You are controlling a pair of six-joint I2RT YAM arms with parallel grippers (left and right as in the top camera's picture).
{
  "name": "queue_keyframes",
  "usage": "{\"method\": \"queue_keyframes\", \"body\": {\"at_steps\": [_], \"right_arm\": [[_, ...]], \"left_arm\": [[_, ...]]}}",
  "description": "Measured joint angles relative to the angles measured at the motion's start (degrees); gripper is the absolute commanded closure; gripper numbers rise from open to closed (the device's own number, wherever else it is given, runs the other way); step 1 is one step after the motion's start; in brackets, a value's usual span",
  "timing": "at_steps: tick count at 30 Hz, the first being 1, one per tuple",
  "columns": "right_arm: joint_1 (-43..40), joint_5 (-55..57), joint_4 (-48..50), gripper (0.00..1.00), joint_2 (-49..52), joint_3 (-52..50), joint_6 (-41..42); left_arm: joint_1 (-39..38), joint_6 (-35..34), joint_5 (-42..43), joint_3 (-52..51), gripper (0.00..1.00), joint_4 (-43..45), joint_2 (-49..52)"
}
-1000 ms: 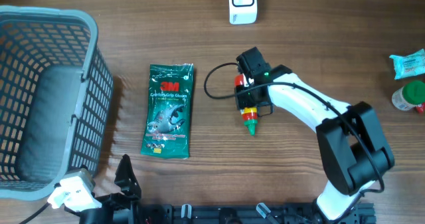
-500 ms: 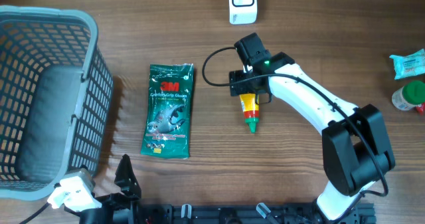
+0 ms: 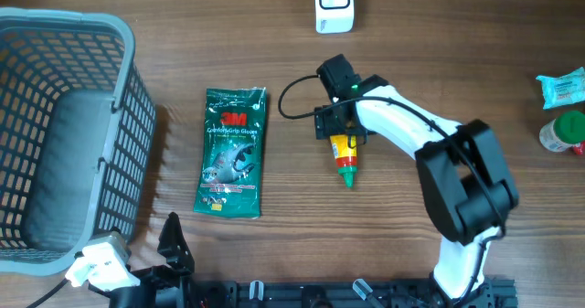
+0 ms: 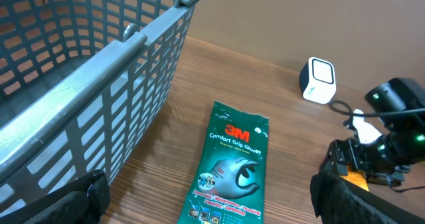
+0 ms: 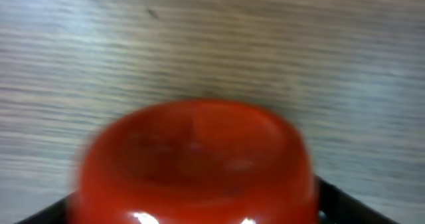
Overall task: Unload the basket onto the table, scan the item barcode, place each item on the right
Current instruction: 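Reach the right gripper to the red-capped sauce bottle and grasp it, then lift the sauce bottle and hold it to the scanner window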
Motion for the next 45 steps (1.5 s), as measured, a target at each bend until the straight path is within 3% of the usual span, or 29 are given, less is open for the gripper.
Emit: {"method": "queue_keyframes", "body": {"at_steps": [4,9,18,29,38,45], "right_arm": [[-1.70,-1.77,0.26,0.60,0.00,0.13,0.52],[-4.85,-8.46,0.00,0.69,0.00,0.50,-0.48],[-9.49,-35.91,-10.08,0.70,-1.68,0.68,-9.88],[-9.62,-46.93,-27.58,0.72,-20.20,0.68,-18.82],[-9.49,-47.56,-27.54,0.75,-25.33,0.68,-20.70],[-9.05,-34.42,-10.97,0.75,-25.33,0.68,-20.46]], "left_arm": [[0.00,0.00,0.00,0.00,0.00,0.00,0.00],[0.00,0.00,0.00,0.00,0.00,0.00,0.00],[0.00,0.00,0.00,0.00,0.00,0.00,0.00],[0.00,0.00,0.00,0.00,0.00,0.02,0.00],[0.00,0.00,0.00,0.00,0.00,0.00,0.00],[0.02,0.00,0.00,0.00,0.00,0.00,0.00]]}}
